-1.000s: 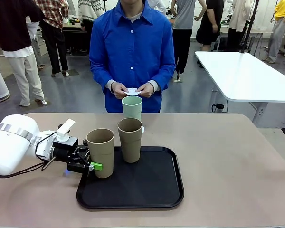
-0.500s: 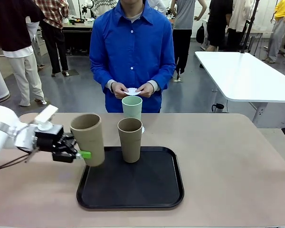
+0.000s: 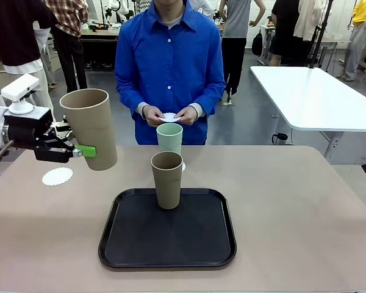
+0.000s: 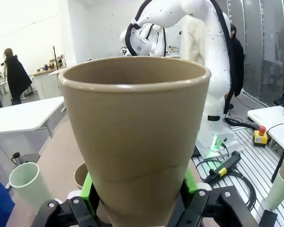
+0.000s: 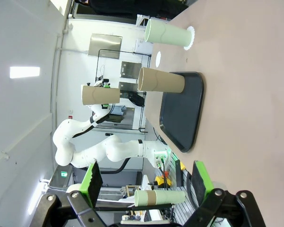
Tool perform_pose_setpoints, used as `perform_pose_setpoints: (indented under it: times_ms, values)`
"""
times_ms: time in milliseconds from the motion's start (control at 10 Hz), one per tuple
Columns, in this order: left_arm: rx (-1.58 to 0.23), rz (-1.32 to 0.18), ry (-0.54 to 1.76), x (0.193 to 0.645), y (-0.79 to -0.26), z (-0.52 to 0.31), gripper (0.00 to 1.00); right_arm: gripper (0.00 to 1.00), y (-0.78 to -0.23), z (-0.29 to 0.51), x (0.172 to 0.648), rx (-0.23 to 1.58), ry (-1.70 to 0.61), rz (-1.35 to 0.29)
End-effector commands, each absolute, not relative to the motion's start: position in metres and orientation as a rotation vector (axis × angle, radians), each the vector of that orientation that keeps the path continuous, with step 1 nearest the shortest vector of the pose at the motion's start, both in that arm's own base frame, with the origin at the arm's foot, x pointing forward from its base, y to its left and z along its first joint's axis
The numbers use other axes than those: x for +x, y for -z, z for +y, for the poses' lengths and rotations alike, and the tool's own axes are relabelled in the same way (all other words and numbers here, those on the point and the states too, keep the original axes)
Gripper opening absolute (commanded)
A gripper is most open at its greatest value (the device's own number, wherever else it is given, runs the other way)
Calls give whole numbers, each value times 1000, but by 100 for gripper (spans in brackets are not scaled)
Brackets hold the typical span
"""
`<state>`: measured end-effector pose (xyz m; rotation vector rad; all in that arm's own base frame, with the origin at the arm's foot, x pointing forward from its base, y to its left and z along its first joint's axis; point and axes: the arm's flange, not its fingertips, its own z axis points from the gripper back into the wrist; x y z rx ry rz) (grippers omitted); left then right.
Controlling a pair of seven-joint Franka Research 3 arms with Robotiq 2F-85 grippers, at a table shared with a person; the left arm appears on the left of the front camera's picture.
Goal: Place coasters on the table and set cups on them.
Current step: Take one Reusable plastic cup from the Flat Tray and place it on a coaster set by the human.
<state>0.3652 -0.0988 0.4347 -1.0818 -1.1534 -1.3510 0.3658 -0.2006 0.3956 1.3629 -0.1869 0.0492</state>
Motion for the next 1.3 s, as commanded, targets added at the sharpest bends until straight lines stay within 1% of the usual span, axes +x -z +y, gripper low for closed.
perform_pose_setpoints:
  times_ms: [0,300,400,500,700,900,1200]
  values:
    - [-1102,-1163,1355,371,-411,-97,23,100,-396,-199,365,1372,-54,-188]
    - [-1102,-1163,1355,371,-411,-97,23,100,-396,-199,365,1372,-54,-188]
    - [-1097,-1142,1343,371,-411,-98,83,100,-396,-199,365,1372,-54,-188]
    - [-1048,-1186,1303,395,-415,-72,83,100,-396,-199,365,1372,-54,-188]
    - [-1062,-1189,1246,432,-419,-13,83,100,-396,-199,365,1372,-54,-188]
    - [-1037,-1206,1185,449,-421,51,83,100,-396,-199,365,1372,-54,-188]
    - [-946,-1209,1099,458,-429,121,83,100,-396,-199,365,1372,-54,-188]
